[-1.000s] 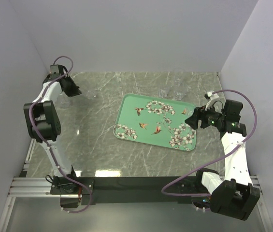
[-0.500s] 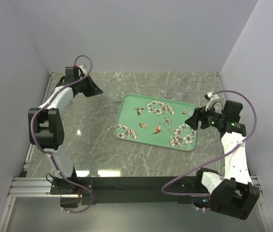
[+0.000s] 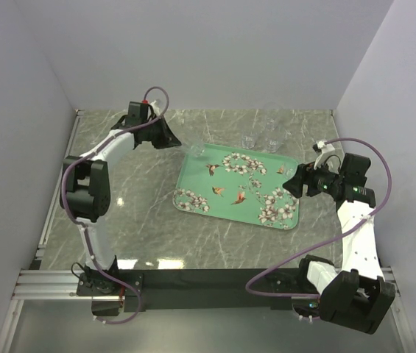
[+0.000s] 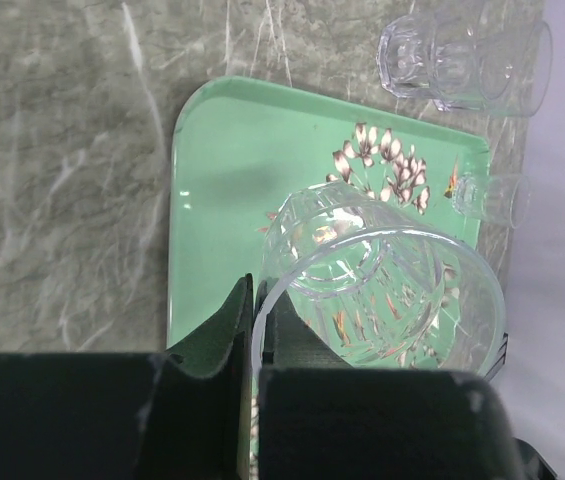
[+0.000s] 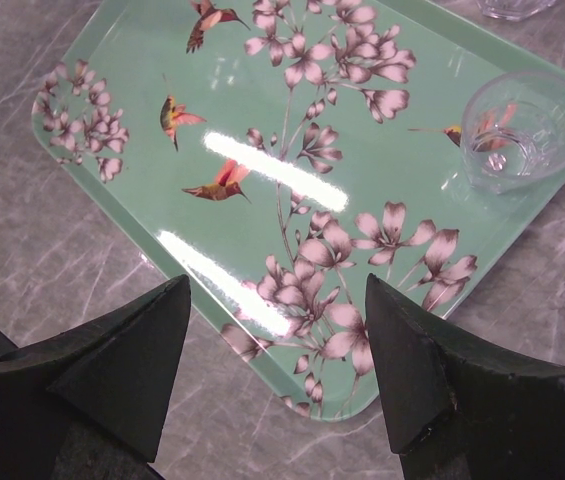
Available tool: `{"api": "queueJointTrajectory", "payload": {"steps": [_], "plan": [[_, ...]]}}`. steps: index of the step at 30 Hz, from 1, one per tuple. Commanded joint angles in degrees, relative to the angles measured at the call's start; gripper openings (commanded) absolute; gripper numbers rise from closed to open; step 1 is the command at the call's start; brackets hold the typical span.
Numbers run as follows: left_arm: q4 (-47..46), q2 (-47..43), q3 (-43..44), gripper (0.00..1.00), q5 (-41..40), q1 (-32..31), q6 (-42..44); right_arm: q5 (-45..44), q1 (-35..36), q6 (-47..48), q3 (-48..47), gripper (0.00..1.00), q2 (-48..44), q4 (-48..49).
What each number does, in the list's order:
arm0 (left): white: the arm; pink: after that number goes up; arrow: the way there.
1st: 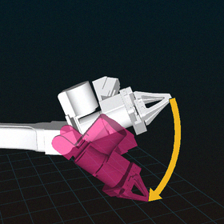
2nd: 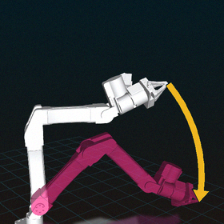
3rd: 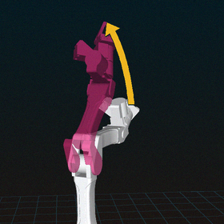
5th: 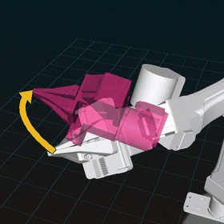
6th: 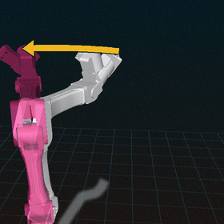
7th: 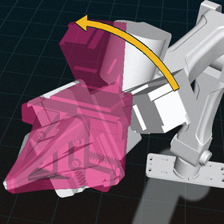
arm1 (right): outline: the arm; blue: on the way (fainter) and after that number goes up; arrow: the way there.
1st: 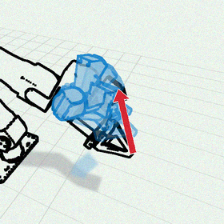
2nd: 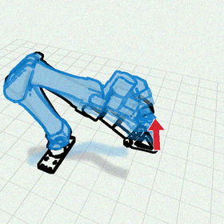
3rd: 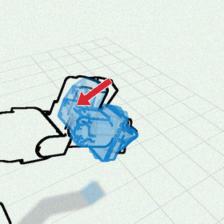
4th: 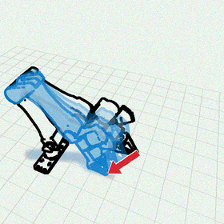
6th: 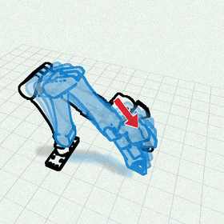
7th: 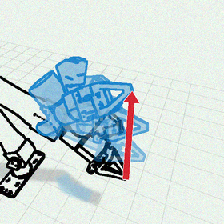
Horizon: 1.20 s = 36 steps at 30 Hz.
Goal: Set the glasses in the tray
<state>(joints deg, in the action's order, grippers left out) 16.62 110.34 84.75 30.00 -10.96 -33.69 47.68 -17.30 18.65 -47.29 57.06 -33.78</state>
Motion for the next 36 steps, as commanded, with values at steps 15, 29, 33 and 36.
{"api": "queueJointTrajectory", "payload": {"steps": [15, 29, 33, 36], "plan": [[3.41, 9.44, 13.33, 0.04, -8.37, -6.35, -0.15, 0.92, -0.81, -0.11, 0.18, 0.77, -0.02, 1.35], [7.99, 12.79, 18.26, 0.45, -15.50, -8.90, 1.96, 0.83, -1.16, -0.02, 0.27, 0.77, 0.07, 1.35], [7.99, 11.39, 17.91, 0.66, -14.53, -9.25, 3.01, 0.75, -1.42, 0.07, 0.27, 0.77, -0.02, 1.26], [6.41, 7.27, 15.81, 0.87, -14.18, -9.17, 4.24, 0.83, -1.60, 0.15, 0.35, 0.77, -0.19, 1.35]]}}
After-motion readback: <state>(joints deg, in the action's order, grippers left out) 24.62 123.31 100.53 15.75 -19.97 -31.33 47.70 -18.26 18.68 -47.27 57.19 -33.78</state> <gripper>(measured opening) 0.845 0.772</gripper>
